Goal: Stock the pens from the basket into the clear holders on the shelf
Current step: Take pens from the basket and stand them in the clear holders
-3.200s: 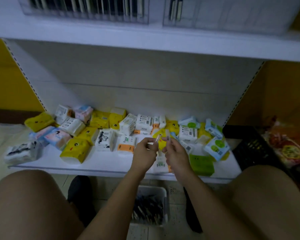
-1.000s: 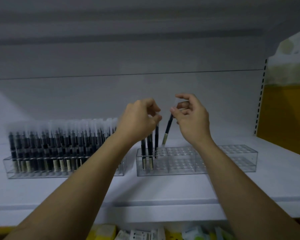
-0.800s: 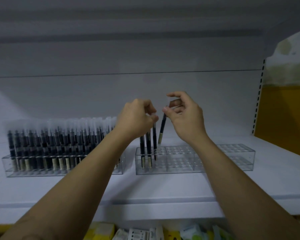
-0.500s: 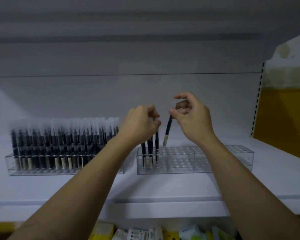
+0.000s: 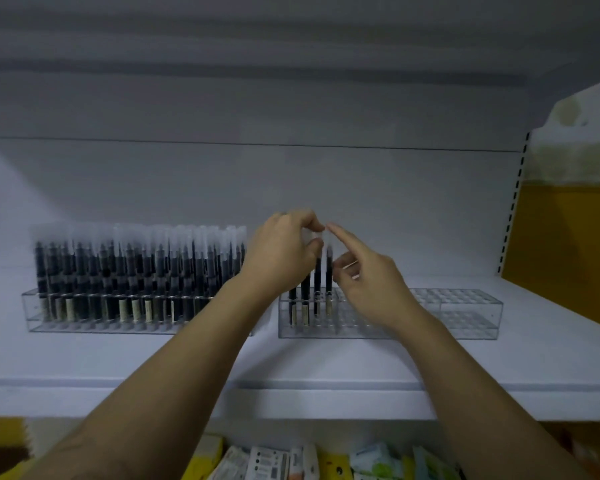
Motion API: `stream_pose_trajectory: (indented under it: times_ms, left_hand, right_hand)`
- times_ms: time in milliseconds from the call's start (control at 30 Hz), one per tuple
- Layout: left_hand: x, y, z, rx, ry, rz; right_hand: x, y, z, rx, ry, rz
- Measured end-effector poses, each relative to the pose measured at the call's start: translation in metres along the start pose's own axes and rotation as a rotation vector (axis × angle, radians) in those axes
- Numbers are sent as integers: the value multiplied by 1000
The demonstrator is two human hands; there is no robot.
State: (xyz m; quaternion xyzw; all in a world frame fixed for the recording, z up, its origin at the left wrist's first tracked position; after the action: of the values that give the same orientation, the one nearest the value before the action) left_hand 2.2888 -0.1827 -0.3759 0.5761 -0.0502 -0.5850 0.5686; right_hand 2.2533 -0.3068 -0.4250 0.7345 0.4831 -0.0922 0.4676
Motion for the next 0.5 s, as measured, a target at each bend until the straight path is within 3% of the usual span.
stream_pose_trajectory:
  times_ms: [200,500]
  left_hand:
    - [-9,-14,8,48,145,-21]
    - [-53,-57,33,86,103,104]
  right_hand:
    - [-6,-8,-11,23,-110,-48]
    - [-42,-38,-49,-28,-159,58]
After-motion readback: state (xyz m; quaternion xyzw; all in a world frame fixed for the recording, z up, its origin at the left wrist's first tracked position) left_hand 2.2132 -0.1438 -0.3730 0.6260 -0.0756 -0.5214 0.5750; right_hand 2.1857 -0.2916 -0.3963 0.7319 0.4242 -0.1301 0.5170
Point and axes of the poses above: each hand's wrist, its own y-axis towards the middle knuckle, its own x-axis out of the palm, z = x × y, the point moved 8 cm from there along y, towards the middle knuckle, and after that the axes turned 2 degrees about z, right-handed, at the moved point
